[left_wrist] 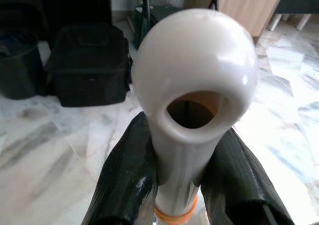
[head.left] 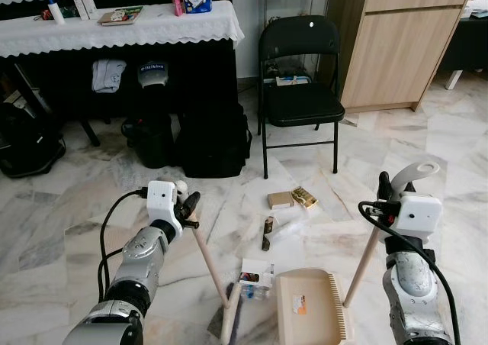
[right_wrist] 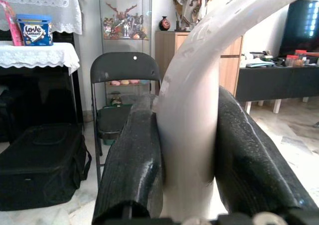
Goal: Sweep floor
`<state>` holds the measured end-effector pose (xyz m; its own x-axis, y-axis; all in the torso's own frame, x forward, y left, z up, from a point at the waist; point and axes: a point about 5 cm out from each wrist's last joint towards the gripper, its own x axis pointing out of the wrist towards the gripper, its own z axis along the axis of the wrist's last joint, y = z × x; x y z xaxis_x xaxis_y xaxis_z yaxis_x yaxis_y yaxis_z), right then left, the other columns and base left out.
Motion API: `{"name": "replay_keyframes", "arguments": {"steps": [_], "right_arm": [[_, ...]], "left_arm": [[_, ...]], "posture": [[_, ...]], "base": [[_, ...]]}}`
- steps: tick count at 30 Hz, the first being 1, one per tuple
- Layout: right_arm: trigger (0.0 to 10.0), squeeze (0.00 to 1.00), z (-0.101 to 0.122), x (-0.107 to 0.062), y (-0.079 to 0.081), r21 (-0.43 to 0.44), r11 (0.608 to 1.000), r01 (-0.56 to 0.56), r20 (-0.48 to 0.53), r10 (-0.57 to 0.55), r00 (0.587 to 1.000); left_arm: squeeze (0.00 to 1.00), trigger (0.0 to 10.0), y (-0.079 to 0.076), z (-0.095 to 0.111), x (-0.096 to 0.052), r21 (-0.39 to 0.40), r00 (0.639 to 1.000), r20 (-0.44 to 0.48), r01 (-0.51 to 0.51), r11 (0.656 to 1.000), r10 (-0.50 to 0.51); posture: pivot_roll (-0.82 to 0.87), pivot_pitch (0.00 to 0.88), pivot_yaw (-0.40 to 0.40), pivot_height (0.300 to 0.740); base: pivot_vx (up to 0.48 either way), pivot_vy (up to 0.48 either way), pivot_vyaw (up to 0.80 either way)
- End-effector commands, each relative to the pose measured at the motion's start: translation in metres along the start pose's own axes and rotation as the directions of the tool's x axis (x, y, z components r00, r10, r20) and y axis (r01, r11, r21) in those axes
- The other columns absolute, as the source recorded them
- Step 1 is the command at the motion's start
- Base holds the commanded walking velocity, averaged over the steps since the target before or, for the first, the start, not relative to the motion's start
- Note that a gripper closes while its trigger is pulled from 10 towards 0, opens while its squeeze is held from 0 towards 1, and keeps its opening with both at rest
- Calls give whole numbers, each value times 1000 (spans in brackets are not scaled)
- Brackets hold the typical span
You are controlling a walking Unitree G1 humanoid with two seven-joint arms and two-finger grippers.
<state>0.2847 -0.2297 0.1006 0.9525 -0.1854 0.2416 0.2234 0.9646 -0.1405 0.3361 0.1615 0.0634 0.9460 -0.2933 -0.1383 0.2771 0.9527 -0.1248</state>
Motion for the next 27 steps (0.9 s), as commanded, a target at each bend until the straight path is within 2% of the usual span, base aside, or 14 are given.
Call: {"name": "replay_keyframes", "arguments": {"steps": [1,8,11,13,16,27], "right_arm": [[10000,0,7,2,-2,-3,1000,-2,47,3,999],[10000,0,7,1,-3,-9,1000,-7,44,7,999],[10000,0,7,2,-2,-12,1000,-11,45,11,999],[10000,0,8,2,-2,-15,1000,-10,48,11,999],[10000,0,6,2,-4,-18,1000,-5,42,6,999],[10000,0,-10,-1,-13,-48,996,70,-24,-71,997]], "left_arm": [[0,10000,1,-13,-5,-18,998,-64,11,1000,-12],[0,10000,4,-23,-9,-14,995,-99,-7,1000,6],[0,10000,5,-30,-14,28,992,-118,-47,998,50],[0,10000,10,-23,-14,45,993,-47,-109,993,111],[0,10000,9,-15,-12,52,994,4,-107,993,107],[0,10000,4,-18,-12,55,995,12,-98,994,97]], "posture": [[-42,0,45,740],[-36,0,41,740],[-40,1,42,740],[-45,1,43,740],[-23,1,41,740],[-22,0,46,740]], "base": [[0,0,0],[0,0,0],[0,0,0],[0,0,0],[0,0,0],[0,0,0]]}}
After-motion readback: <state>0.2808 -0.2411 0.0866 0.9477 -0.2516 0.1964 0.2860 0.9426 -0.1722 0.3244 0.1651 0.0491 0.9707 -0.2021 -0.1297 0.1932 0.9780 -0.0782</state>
